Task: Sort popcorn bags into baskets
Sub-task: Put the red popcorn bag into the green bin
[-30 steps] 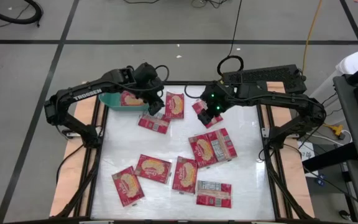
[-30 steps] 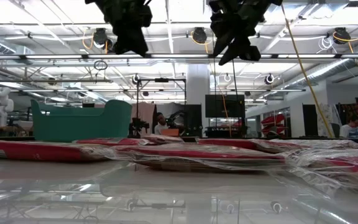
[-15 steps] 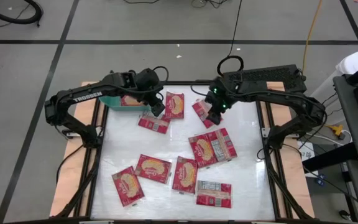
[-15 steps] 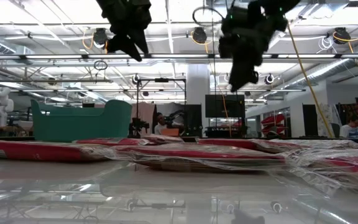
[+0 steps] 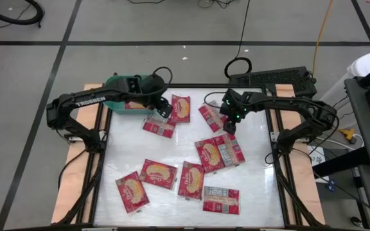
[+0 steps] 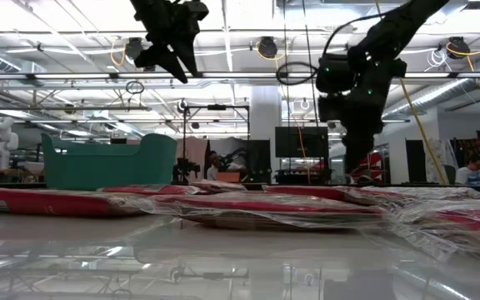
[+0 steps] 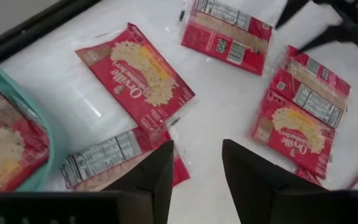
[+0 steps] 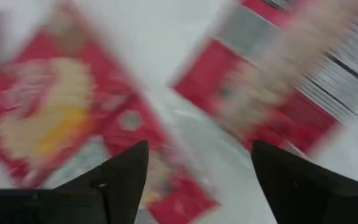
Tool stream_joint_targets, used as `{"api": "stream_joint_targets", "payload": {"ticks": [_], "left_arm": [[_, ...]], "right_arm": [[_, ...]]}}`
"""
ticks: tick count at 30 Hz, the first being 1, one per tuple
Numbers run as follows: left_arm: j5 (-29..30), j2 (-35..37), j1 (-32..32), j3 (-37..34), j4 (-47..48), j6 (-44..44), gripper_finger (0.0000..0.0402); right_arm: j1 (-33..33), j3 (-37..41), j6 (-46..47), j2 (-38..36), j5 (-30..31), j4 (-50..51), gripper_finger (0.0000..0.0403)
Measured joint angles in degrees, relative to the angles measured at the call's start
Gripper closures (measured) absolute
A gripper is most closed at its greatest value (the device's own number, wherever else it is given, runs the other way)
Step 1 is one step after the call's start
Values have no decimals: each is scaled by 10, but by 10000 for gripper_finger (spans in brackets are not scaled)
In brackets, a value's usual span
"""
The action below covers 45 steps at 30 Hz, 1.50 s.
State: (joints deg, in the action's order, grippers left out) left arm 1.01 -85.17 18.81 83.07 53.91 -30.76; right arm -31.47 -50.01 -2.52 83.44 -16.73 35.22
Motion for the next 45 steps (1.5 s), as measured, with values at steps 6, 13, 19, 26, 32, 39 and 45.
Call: {"api": "stream_joint_targets", "payload": {"ticks": [6,13,19,26,32,39,45], "left_arm": [[43,0,-40,0,0,-20,274],[91,0,-65,0,0,-17,275],[111,0,-61,0,-1,26,275],[112,0,-45,0,-7,53,275],[112,0,-38,0,-7,78,275],[112,0,-40,0,-16,114,275],[111,0,-50,0,-103,173,275]], "right_arm": [[-52,5,18,0,30,-3,117],[-79,13,40,6,32,-43,116],[-65,52,82,9,19,-106,117],[-36,119,124,7,-7,-199,140],[-11,155,182,7,16,-262,236],[-5,165,288,12,-31,-347,391],[-2,165,428,10,-110,-428,397]]}}
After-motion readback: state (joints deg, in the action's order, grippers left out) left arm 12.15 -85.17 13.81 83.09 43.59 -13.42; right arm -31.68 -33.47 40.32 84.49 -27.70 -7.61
